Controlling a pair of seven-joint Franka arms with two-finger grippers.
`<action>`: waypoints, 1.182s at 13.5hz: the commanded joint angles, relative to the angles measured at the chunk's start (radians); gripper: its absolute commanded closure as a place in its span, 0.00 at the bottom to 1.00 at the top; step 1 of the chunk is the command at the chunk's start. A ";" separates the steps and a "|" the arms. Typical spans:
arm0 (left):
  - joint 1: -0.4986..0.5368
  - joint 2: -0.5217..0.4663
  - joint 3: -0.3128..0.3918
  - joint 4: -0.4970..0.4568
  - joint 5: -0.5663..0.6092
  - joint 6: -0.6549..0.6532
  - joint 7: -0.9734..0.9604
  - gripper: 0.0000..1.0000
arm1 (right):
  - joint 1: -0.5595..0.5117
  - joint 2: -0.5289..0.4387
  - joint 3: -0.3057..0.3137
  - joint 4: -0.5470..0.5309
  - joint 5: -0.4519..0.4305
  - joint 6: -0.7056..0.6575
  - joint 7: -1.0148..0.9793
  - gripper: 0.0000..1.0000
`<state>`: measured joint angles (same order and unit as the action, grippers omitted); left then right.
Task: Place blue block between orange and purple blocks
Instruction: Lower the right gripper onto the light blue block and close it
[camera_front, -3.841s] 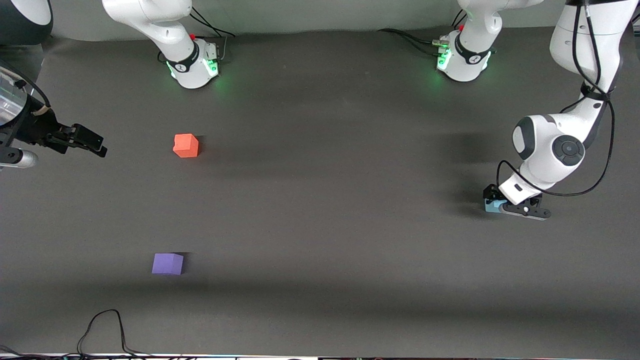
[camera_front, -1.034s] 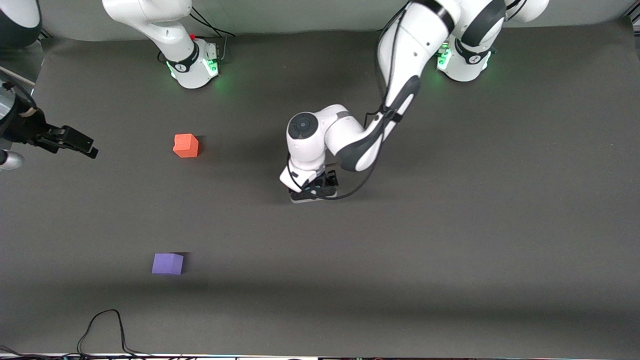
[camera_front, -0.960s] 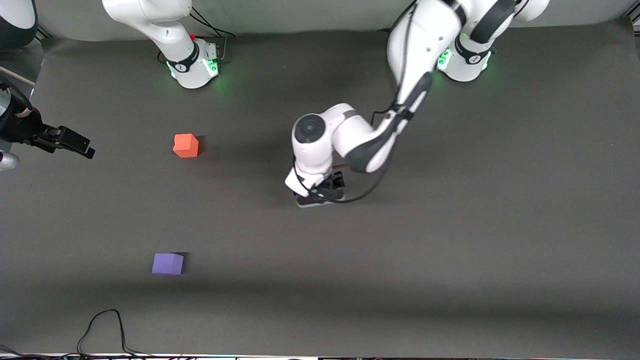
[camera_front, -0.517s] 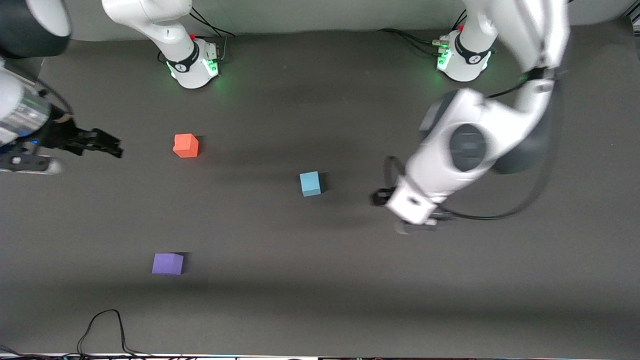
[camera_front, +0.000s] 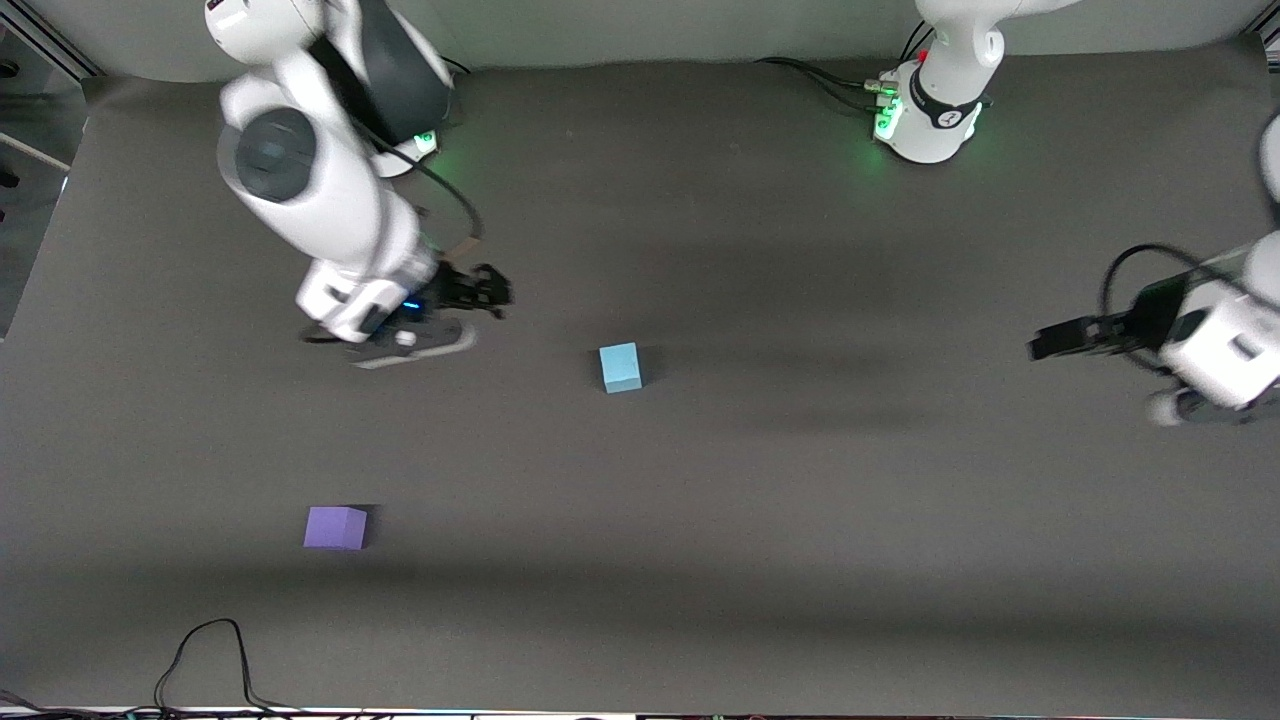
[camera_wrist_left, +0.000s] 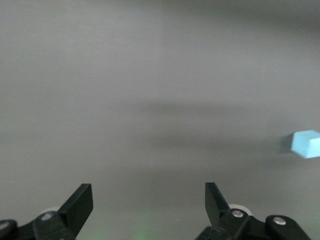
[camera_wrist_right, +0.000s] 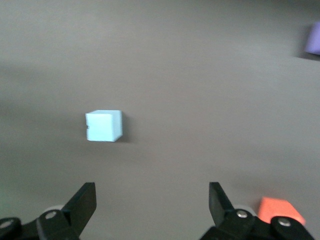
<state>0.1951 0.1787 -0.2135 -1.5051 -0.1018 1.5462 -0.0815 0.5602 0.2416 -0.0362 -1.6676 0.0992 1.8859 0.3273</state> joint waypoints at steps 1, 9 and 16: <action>0.041 -0.128 -0.014 -0.132 0.020 0.017 0.069 0.00 | 0.102 0.125 -0.016 0.016 0.008 0.132 0.120 0.00; 0.032 -0.179 0.006 -0.139 0.068 0.032 0.085 0.00 | 0.230 0.327 -0.024 -0.095 0.000 0.478 0.205 0.00; -0.307 -0.134 0.304 -0.055 0.091 -0.017 0.068 0.00 | 0.233 0.412 -0.025 -0.101 0.000 0.584 0.237 0.00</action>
<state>-0.0724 0.0274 0.0663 -1.6072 -0.0263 1.5600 -0.0104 0.7769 0.6530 -0.0490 -1.7668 0.1003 2.4554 0.5293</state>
